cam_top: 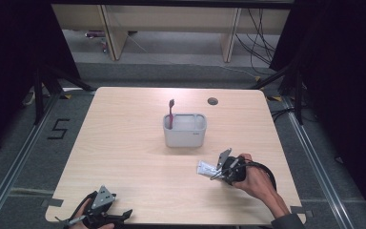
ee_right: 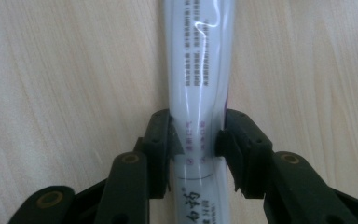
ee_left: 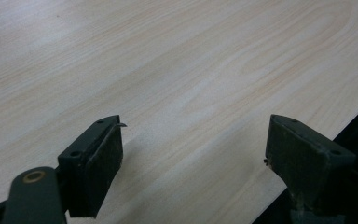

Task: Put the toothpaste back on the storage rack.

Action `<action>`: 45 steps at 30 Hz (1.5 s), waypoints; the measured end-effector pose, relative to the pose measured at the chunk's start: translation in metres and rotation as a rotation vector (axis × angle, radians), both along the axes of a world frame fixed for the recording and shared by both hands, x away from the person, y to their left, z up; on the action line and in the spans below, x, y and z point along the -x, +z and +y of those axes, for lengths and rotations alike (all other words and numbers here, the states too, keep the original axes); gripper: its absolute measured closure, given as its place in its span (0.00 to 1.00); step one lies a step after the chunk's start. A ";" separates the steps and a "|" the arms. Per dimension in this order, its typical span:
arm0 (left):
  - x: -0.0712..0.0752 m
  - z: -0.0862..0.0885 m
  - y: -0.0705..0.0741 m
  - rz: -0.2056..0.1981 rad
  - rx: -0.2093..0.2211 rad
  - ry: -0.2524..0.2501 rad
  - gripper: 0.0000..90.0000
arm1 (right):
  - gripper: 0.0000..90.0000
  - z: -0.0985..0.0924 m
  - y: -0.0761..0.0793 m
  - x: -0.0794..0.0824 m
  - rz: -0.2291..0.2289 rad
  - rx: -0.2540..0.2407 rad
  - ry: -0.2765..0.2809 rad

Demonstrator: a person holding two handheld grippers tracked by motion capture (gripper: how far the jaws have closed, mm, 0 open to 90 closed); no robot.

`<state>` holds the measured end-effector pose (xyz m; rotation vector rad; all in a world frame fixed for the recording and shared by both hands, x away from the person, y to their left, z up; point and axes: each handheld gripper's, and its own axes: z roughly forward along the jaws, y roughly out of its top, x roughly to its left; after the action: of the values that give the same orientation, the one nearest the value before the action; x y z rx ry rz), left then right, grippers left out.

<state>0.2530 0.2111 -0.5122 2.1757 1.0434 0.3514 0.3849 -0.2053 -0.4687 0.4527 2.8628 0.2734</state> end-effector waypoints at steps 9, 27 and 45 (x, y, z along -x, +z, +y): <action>0.001 -0.001 -0.001 0.002 -0.010 -0.005 0.20 | 0.75 0.004 0.002 -0.011 0.051 0.028 -0.033; 0.001 -0.001 -0.003 0.012 -0.015 -0.010 0.21 | 0.82 0.008 0.001 -0.031 0.121 0.132 -0.069; 0.003 -0.002 -0.003 0.010 -0.011 -0.008 0.21 | 0.83 0.012 -0.004 -0.039 0.167 0.171 -0.065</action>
<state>0.2504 0.2092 -0.5155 2.1932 1.0406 0.3437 0.4242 -0.1928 -0.4725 0.5572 2.9919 -0.0216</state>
